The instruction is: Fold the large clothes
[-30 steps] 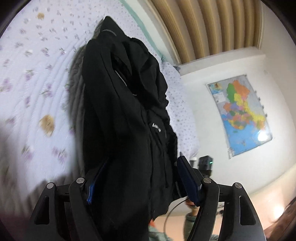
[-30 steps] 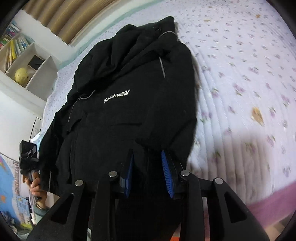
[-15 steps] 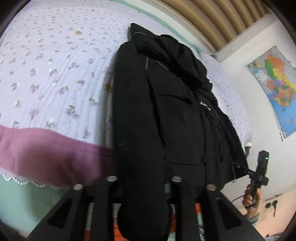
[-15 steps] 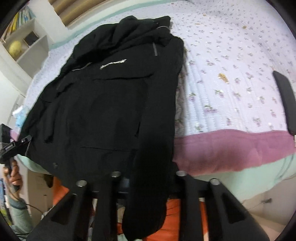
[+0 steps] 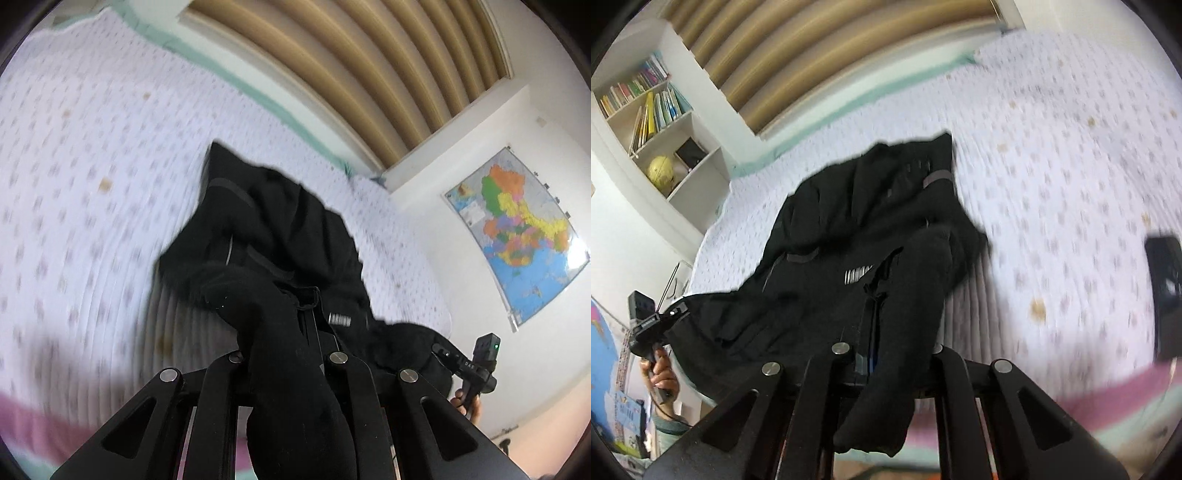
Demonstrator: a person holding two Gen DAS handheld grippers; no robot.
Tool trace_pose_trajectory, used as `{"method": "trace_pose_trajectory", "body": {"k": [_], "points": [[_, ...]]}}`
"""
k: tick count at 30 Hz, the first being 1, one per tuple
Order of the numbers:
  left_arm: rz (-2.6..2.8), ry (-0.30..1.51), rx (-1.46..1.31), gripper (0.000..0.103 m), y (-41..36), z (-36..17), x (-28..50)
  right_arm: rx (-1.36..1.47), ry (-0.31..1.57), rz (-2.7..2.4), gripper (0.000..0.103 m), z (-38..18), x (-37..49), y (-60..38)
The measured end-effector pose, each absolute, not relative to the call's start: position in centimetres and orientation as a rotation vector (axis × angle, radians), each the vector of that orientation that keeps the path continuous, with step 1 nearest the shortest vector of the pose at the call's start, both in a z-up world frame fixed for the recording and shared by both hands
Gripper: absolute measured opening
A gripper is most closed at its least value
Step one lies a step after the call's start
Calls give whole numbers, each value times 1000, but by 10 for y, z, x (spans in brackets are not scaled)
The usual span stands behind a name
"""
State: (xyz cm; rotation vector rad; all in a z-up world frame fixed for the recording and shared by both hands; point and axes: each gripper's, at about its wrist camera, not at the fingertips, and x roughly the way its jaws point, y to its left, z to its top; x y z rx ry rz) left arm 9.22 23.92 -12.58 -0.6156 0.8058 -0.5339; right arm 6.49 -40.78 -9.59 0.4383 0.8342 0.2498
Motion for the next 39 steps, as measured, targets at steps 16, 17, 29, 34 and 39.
{"method": "trace_pose_trajectory", "body": {"k": [16, 17, 29, 34, 39], "points": [[-191, 727, -471, 18, 163, -121, 302, 397, 725, -20, 12, -90, 282, -407], [-148, 754, -463, 18, 157, -134, 316, 362, 762, -69, 12, -104, 299, -400], [-116, 899, -485, 19, 146, -236, 387, 424, 986, -154, 14, -213, 380, -401], [-150, 865, -348, 20, 133, -219, 371, 369, 966, -156, 15, -211, 375, -392], [-353, 786, -198, 37, 149, -163, 324, 521, 833, -27, 29, -162, 331, -418]]}}
